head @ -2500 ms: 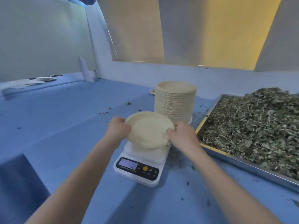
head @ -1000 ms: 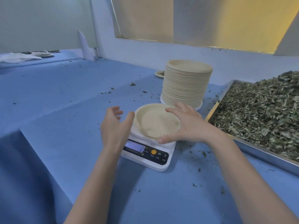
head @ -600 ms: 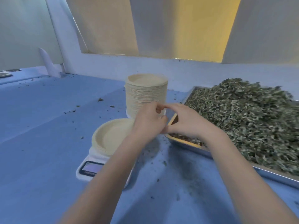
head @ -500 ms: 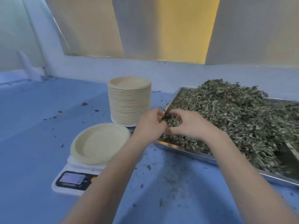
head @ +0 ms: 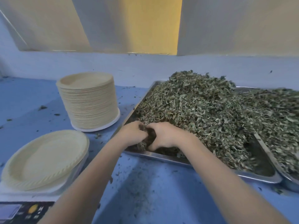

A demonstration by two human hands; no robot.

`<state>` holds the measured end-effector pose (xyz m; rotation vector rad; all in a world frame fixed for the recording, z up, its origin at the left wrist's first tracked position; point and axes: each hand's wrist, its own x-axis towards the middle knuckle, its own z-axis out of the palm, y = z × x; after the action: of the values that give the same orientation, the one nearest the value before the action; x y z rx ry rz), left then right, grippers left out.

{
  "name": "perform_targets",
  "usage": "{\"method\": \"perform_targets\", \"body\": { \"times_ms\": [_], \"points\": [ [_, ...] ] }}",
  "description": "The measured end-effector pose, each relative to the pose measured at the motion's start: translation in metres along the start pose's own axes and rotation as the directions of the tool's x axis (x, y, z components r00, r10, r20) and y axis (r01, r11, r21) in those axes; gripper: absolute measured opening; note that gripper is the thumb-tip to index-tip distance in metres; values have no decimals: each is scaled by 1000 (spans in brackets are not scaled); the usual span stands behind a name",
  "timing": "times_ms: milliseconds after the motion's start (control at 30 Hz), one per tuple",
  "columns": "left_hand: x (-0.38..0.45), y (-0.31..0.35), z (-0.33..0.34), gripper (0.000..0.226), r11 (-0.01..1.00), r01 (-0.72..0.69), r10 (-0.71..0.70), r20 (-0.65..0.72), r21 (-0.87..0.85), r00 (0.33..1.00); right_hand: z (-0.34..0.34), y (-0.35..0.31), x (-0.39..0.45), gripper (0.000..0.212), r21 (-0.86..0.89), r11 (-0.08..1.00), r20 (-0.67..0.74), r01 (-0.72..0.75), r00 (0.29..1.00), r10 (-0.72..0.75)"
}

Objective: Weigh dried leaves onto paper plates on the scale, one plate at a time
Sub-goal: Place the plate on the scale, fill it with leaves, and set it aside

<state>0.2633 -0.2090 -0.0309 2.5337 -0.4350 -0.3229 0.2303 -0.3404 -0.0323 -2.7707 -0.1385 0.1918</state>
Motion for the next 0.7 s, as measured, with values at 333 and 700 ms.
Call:
{"method": "perform_targets", "body": {
  "times_ms": [333, 700],
  "points": [
    [-5, 7, -6, 39, 988, 92, -109, 144, 125, 983, 11, -9, 12, 60, 45, 998, -25, 44, 999, -43],
    [-11, 15, -18, 52, 737, 69, -5, 96, -672, 995, -20, -4, -9, 42, 389, 917, -243, 87, 970, 11]
  ]
}}
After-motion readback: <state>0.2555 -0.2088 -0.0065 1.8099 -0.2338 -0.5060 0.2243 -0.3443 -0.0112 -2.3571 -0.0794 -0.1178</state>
